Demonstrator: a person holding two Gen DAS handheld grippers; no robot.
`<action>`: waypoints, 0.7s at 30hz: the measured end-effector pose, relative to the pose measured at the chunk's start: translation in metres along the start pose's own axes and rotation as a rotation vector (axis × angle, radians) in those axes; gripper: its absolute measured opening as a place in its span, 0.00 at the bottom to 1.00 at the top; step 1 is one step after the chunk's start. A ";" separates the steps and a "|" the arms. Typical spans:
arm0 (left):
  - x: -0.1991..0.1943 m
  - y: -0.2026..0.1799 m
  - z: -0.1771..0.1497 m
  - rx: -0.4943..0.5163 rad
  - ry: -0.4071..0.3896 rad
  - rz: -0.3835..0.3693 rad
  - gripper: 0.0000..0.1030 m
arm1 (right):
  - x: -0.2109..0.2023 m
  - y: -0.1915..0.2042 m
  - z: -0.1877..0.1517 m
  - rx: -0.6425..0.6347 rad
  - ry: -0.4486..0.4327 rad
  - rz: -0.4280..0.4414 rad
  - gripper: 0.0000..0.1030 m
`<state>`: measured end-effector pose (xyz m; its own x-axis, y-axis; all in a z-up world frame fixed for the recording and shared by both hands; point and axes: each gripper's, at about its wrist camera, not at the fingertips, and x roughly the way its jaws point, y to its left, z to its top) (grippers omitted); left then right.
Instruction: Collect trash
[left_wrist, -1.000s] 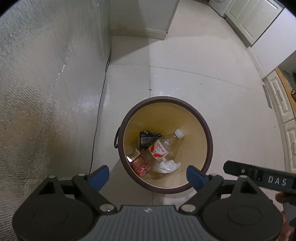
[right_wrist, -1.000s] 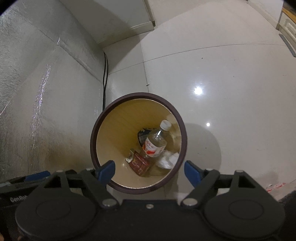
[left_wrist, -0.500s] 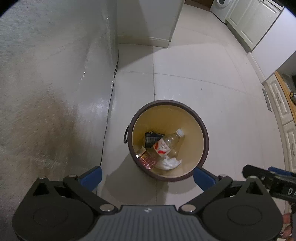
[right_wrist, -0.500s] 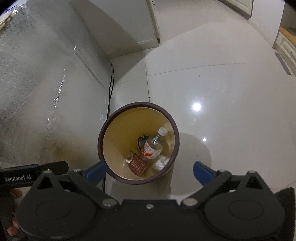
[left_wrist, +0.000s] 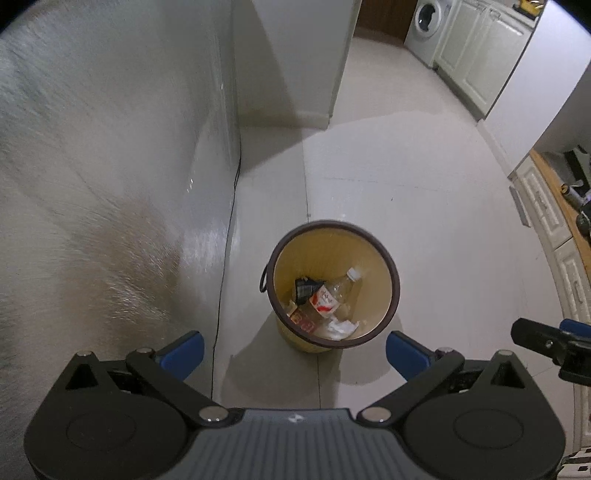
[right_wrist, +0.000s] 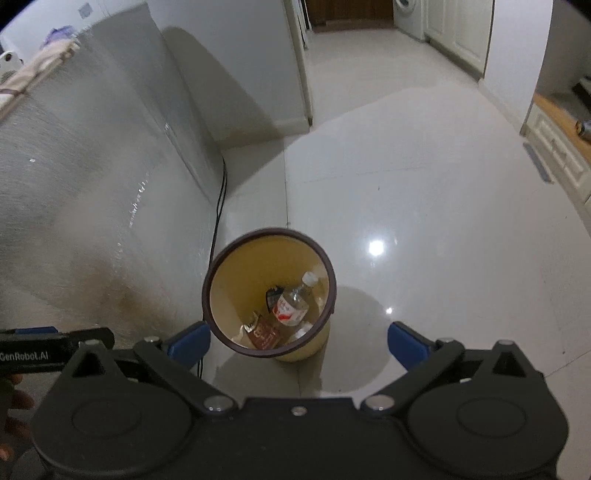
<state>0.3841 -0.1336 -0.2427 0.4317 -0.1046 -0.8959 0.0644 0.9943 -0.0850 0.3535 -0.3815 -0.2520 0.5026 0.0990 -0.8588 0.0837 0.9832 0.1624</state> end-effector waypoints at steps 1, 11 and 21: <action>-0.009 0.000 -0.002 0.003 -0.015 -0.004 1.00 | -0.008 0.001 -0.001 -0.006 -0.012 -0.003 1.00; -0.106 -0.011 -0.026 0.058 -0.181 -0.049 1.00 | -0.109 0.013 -0.023 -0.043 -0.174 -0.023 1.00; -0.203 -0.009 -0.052 0.113 -0.359 -0.079 1.00 | -0.207 0.036 -0.044 -0.086 -0.355 -0.009 1.00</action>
<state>0.2492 -0.1205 -0.0827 0.7074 -0.2019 -0.6773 0.2006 0.9763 -0.0814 0.2140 -0.3597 -0.0896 0.7707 0.0462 -0.6355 0.0240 0.9946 0.1014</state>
